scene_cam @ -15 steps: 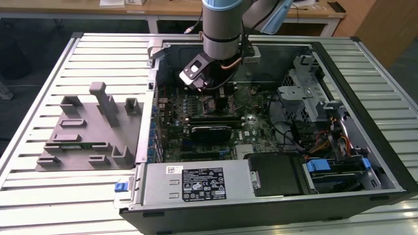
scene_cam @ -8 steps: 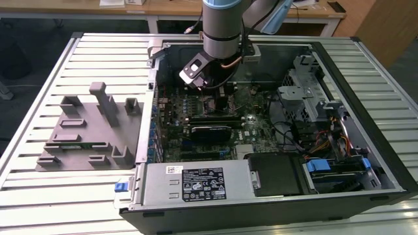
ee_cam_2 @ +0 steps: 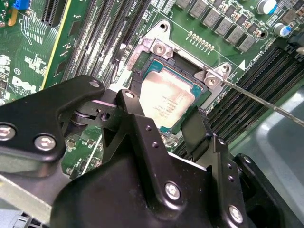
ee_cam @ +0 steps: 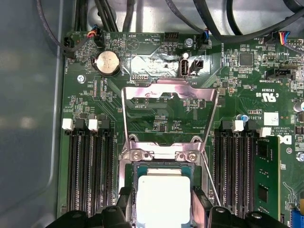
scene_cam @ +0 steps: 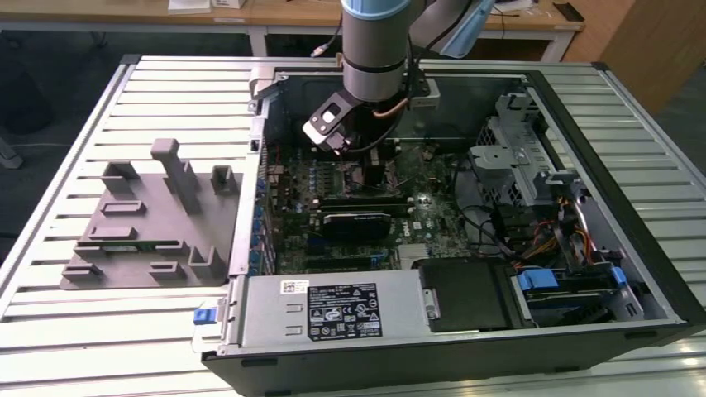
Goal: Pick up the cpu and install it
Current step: 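Place the cpu into insertion slot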
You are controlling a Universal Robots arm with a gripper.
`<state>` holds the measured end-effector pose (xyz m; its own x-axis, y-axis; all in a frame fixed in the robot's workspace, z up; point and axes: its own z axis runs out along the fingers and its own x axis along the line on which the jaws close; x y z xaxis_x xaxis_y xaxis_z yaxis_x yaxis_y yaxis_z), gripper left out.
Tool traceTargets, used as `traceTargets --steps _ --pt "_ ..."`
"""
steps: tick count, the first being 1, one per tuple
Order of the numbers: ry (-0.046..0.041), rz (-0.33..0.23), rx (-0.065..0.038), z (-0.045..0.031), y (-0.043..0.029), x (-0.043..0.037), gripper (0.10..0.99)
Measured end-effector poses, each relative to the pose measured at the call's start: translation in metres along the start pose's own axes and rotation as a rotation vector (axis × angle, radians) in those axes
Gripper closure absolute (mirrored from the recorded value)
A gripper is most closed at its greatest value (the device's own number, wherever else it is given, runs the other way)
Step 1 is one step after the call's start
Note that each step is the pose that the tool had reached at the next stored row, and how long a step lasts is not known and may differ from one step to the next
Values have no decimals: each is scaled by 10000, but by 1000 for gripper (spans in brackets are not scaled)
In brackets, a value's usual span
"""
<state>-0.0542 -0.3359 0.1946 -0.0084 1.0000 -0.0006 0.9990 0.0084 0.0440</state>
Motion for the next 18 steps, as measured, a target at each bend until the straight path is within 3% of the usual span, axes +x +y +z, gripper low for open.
traceTargets --steps 6,14,18 --pt "-1 0 -1 5 0 0 475" --pt "-2 0 -32 -108 5 0 475" --pt "0 0 -37 -109 5 1 475"
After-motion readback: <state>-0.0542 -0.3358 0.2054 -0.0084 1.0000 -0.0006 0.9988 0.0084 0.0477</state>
